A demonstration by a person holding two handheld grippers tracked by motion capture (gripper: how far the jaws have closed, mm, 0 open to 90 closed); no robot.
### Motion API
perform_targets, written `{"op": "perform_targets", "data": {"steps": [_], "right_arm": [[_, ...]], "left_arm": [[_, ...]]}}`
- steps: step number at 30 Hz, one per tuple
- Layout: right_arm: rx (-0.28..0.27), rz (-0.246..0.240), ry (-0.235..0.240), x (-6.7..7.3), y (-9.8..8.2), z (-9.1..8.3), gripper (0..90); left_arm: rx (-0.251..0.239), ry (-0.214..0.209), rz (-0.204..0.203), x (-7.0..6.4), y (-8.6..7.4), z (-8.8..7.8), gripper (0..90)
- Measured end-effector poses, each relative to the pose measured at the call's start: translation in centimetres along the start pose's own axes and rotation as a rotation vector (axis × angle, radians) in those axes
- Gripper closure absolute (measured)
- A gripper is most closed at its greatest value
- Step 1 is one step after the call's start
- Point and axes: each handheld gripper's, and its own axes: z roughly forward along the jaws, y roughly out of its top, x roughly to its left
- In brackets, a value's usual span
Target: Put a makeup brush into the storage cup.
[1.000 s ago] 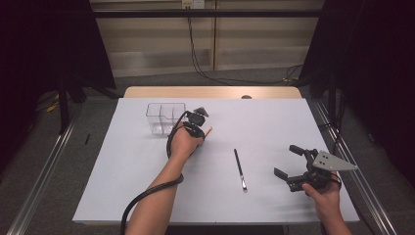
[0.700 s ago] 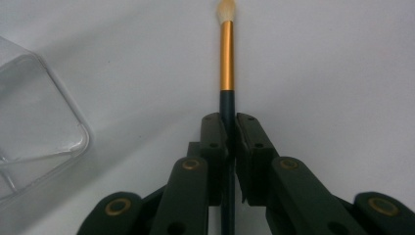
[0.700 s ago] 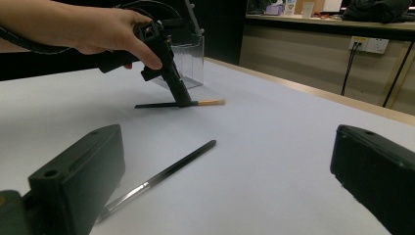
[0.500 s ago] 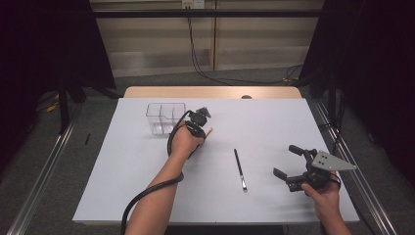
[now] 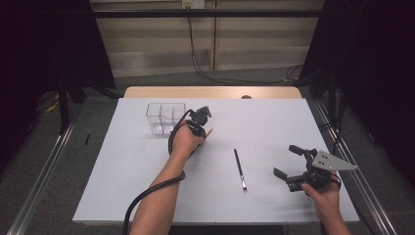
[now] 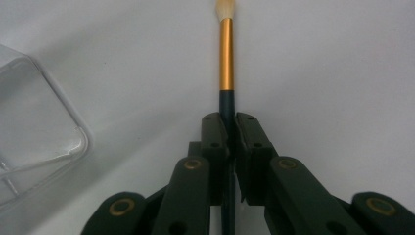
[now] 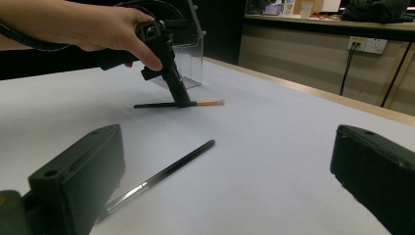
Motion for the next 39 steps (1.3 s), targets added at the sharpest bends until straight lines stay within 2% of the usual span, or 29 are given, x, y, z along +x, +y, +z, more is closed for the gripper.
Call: {"op": "perform_targets", "data": {"steps": [2,5,13,18,20,29,33,35,39], "right_arm": [[0.002,0.0,0.0,0.0,0.0,0.0,0.0],[0.001,0.004,-0.002,-0.1,0.0,0.0,0.0],[-0.002,0.005,-0.002,-0.1,0.0,0.0,0.0],[-0.001,0.005,-0.002,-0.1,0.0,0.0,0.0],[-0.001,0.005,-0.002,-0.2,0.0,-0.1,0.0],[0.001,0.004,0.0,-0.2,0.0,0.0,0.0],[0.0,0.004,0.001,-0.2,0.0,0.0,0.0],[0.001,0.004,0.0,-0.2,0.0,0.0,0.0],[-0.001,0.003,0.0,-0.1,0.0,0.0,0.0]], "left_arm": [[-0.004,0.0,0.002,0.0,-0.1,0.0,83.5],[-0.019,-0.008,-0.017,0.1,-0.2,0.0,83.6],[-0.026,0.005,-0.001,0.0,-0.3,-0.1,83.6],[-0.094,-0.036,-0.054,0.1,-0.6,-0.3,83.5],[-0.116,-0.048,-0.057,0.2,-0.7,-0.4,83.6],[-0.281,-0.087,-0.095,0.5,-1.2,-1.8,83.5],[-0.363,-0.126,-0.125,0.7,-1.4,-2.5,83.6],[-0.404,-0.134,-0.132,0.8,-1.5,-2.8,83.6],[-0.465,-0.112,-0.132,0.9,-1.7,-3.5,83.6]]}}
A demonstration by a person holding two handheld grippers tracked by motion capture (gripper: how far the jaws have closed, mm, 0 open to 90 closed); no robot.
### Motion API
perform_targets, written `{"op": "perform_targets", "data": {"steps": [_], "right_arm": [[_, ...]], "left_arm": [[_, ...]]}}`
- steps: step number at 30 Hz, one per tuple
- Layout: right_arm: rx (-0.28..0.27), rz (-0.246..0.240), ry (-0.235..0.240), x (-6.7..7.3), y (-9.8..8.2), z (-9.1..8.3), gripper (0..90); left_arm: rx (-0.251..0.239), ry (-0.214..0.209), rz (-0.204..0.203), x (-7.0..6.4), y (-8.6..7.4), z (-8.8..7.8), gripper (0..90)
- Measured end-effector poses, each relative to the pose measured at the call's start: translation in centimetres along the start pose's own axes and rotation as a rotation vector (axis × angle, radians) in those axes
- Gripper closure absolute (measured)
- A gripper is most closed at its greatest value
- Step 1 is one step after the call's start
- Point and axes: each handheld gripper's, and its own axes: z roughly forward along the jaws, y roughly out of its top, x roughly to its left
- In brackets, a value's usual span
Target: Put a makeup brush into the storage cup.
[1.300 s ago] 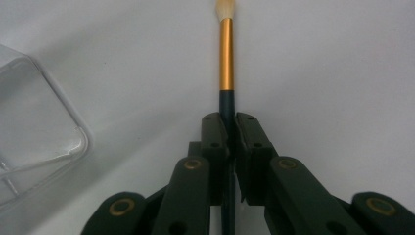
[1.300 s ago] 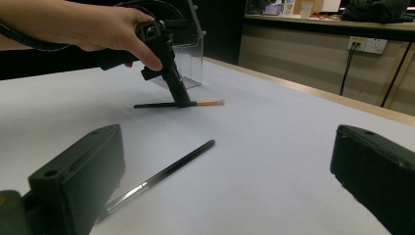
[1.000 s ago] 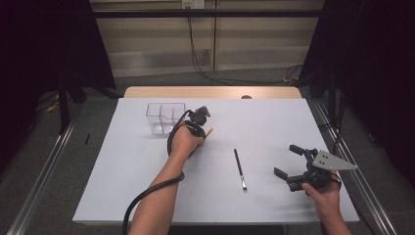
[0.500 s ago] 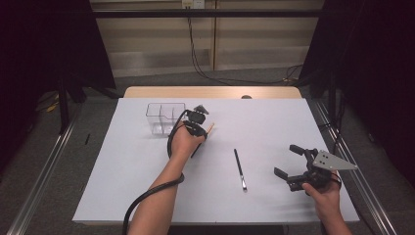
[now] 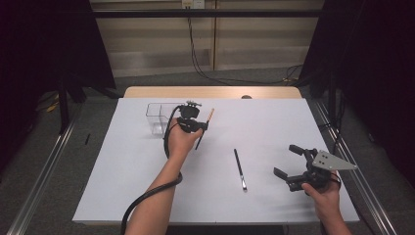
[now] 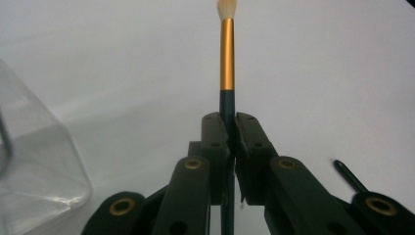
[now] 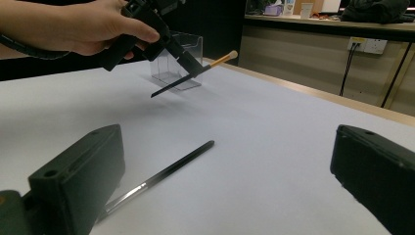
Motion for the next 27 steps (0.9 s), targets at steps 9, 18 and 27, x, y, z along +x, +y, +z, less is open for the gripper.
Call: {"op": "perform_targets", "data": {"steps": [9,18,27], "right_arm": [[0.001,-0.001,0.001,0.0,0.0,0.0,0.0],[0.003,-0.002,0.002,0.0,0.0,0.1,0.0],[0.003,-0.001,0.004,0.0,0.0,0.1,0.0]], "left_arm": [[-0.171,-0.012,0.005,0.0,0.2,-1.5,83.6],[-0.352,-0.039,-0.015,0.2,0.2,-2.6,83.6],[-0.493,-0.045,0.002,0.1,0.4,-3.6,83.6]]}}
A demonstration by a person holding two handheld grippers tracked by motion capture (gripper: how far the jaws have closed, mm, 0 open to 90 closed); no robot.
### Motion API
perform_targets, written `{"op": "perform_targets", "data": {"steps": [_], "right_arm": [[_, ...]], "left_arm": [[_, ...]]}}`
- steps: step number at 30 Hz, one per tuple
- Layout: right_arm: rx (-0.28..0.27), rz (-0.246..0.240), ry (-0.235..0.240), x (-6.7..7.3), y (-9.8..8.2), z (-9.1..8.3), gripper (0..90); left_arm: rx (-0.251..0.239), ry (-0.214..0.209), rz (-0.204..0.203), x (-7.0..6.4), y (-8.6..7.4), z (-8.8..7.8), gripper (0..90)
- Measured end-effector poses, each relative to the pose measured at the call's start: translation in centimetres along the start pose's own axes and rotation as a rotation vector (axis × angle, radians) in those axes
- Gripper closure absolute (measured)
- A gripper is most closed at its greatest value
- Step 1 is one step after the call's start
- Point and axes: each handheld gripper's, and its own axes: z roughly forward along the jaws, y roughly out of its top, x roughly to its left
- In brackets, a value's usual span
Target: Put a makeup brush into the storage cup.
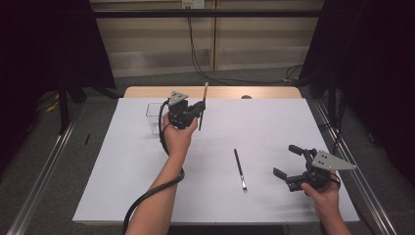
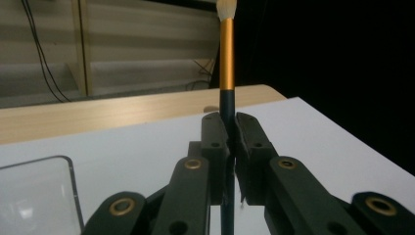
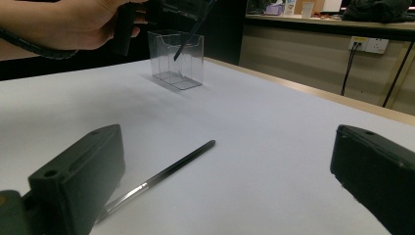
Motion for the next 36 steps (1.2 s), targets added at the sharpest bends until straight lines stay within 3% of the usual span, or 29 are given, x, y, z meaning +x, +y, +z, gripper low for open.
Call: {"op": "perform_targets", "data": {"steps": [7,15,36], "right_arm": [[0.0,0.001,0.002,0.0,0.0,0.0,0.0],[0.0,-0.001,0.002,0.0,0.0,0.0,0.0],[0.002,-0.003,0.004,0.0,0.0,0.0,0.0]], "left_arm": [[-0.045,-0.015,0.003,0.0,0.4,-0.2,83.5],[-0.063,-0.019,0.006,0.1,1.0,-0.4,83.5],[-0.137,0.02,-0.015,2.0,2.3,-2.2,83.5]]}}
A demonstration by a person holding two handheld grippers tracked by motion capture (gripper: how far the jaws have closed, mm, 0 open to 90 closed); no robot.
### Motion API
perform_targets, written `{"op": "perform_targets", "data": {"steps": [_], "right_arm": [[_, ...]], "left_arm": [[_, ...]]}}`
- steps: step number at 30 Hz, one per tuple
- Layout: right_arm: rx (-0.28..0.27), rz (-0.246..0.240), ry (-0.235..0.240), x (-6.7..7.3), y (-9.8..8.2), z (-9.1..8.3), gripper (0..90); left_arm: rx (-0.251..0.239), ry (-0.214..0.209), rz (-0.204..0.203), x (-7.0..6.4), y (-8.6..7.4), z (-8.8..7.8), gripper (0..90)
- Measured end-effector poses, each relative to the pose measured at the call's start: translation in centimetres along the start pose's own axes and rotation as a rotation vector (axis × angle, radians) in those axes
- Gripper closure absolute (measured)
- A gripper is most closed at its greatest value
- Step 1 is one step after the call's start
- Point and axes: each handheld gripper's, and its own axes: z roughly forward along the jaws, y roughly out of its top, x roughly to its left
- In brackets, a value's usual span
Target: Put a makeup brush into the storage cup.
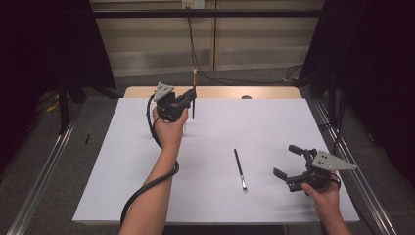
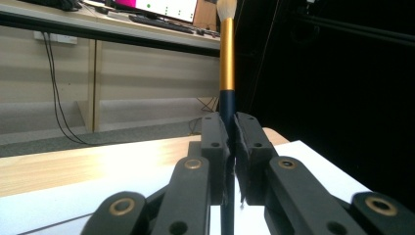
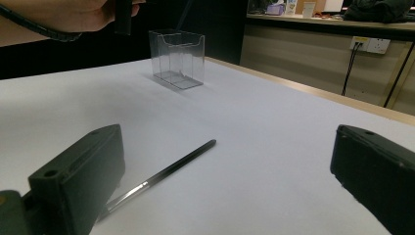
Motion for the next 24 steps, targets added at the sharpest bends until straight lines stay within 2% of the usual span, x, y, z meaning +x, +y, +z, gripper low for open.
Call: {"op": "perform_targets", "data": {"steps": [11,24], "right_arm": [[0.003,-0.001,0.003,0.1,0.0,0.1,0.0],[0.004,0.001,0.003,0.1,0.0,0.1,0.0]], "left_arm": [[-0.014,0.026,0.01,1.3,0.6,-1.1,83.5],[-0.048,0.07,-0.008,3.4,1.5,-2.3,83.5]]}}
